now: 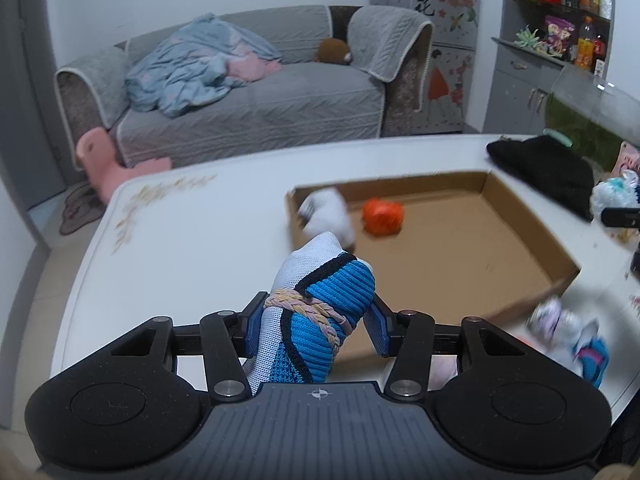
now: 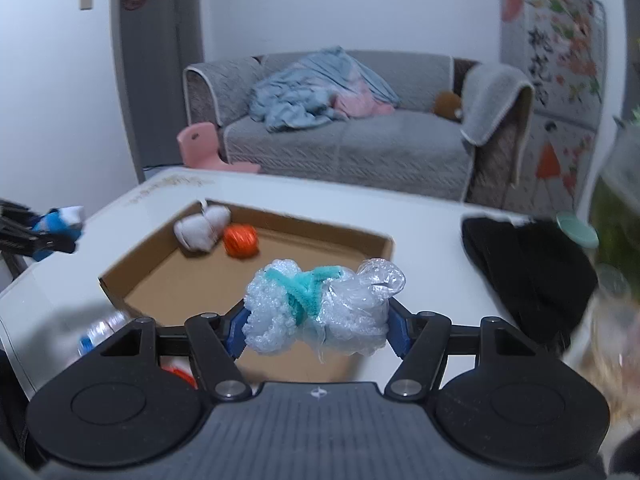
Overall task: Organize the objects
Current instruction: 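Place both held bundles into the box beside the orange ball and release, then grasp the clear plastic bundle with the left gripper while the right grasps a lilac-tied bubble bundle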
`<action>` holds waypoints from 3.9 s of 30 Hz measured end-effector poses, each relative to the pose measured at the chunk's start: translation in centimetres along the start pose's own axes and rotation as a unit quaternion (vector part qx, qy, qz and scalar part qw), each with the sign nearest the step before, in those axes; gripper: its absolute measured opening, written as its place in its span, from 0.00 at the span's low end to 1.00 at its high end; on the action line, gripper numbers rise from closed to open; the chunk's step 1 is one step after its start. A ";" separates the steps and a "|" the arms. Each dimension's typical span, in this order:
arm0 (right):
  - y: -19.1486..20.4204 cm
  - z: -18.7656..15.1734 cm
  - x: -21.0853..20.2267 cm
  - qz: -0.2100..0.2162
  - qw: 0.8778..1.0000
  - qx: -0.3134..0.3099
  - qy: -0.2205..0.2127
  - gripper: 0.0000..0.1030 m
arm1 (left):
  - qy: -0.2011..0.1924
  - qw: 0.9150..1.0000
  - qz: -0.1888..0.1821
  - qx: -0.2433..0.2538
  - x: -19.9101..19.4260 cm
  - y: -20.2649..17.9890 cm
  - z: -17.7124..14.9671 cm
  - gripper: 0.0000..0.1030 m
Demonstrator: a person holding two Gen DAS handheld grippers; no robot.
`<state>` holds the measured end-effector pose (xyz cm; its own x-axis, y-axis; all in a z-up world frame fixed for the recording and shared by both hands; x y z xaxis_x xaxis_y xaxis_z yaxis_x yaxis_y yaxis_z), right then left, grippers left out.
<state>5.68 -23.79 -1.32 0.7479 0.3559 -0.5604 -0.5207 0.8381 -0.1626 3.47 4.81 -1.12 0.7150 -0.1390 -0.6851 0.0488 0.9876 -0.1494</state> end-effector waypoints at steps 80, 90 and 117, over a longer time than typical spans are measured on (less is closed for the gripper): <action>8.2 3.1 18.2 0.156 0.968 -0.177 0.084 0.85 | 0.065 0.990 0.047 -0.114 16.0 -3.8 2.7 0.84; 6.7 4.2 15.3 0.134 0.978 -0.147 0.067 0.90 | 0.031 0.989 0.054 -0.136 12.7 -3.1 4.1 0.88; 5.7 3.7 7.7 0.077 0.992 -0.073 0.063 0.96 | 0.028 0.998 0.037 0.046 5.7 -3.2 0.6 0.96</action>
<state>9.98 -14.70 -3.58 0.6018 0.4124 -0.6839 -0.6859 0.7056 -0.1780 7.74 0.87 -4.12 0.6795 -0.0661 -0.7307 0.0630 0.9975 -0.0317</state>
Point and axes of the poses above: each gripper's, at about its wrist camera, not at the fingertips, and x roughly the way its jaws point, y to its left, z to its top, the point moved 8 cm from there along x, roughly the way its jaws point, and after that the axes turned 15 degrees about -x, right-handed, at the moved point
